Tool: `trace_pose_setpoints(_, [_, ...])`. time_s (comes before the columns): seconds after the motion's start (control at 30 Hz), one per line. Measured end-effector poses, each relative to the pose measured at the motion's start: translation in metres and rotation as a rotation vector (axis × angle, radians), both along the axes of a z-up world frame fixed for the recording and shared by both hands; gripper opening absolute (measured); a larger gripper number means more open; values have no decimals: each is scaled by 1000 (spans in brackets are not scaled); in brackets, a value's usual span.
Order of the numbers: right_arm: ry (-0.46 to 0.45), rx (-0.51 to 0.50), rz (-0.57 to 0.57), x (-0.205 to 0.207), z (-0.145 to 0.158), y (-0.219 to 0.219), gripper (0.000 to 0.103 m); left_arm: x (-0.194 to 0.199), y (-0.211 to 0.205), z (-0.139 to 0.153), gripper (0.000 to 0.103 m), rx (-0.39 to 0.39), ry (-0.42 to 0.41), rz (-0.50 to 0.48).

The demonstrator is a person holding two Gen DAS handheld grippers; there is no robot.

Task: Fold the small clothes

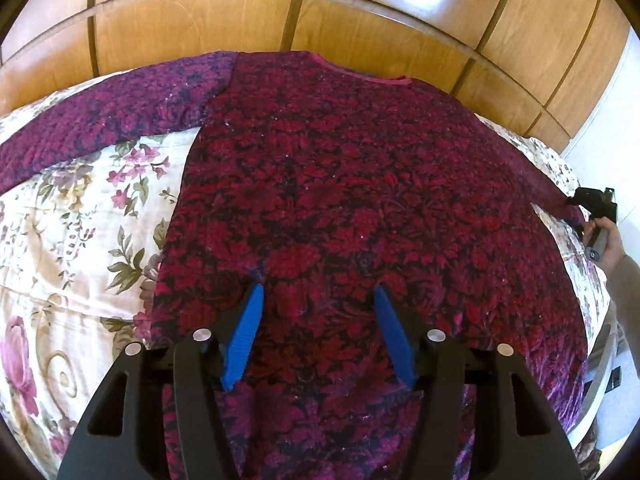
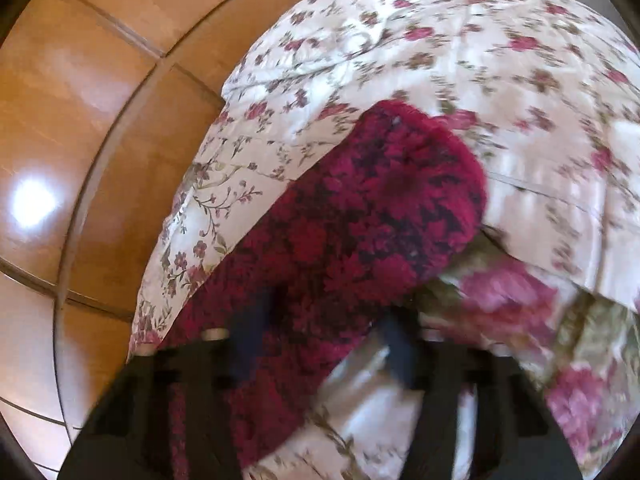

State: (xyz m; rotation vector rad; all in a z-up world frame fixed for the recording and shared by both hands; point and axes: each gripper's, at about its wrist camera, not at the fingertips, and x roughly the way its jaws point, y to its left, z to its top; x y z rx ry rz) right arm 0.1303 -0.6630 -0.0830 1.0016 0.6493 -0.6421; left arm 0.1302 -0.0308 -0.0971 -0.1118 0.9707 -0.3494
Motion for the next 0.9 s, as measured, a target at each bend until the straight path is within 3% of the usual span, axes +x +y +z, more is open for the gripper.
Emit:
trace_pose_setpoints(0.07, [18,-47,30,9,6,3,19,0,1,1,58,-2,1,2])
trace_pose_setpoints(0.27, [9,-300,241,43,66,60,12,1,8,5,58,-43,16,10])
trace_pose_setpoints(0.47, [-4,-562,558,89,117,191,12,4,13,11,58,-93,31,28])
trace_pose_setpoints(0.63, [13,-670,820,124,111,310,11,7,19,16,58,-135,42,44])
trace_pose_setpoints(0.8, [82,-743,1068,142,72,425,11,9,30,22,58,-176,37,64])
trace_pose_setpoints(0.9, [122,-771,1144,145,50,464,13,9,35,26,58,-175,29,68])
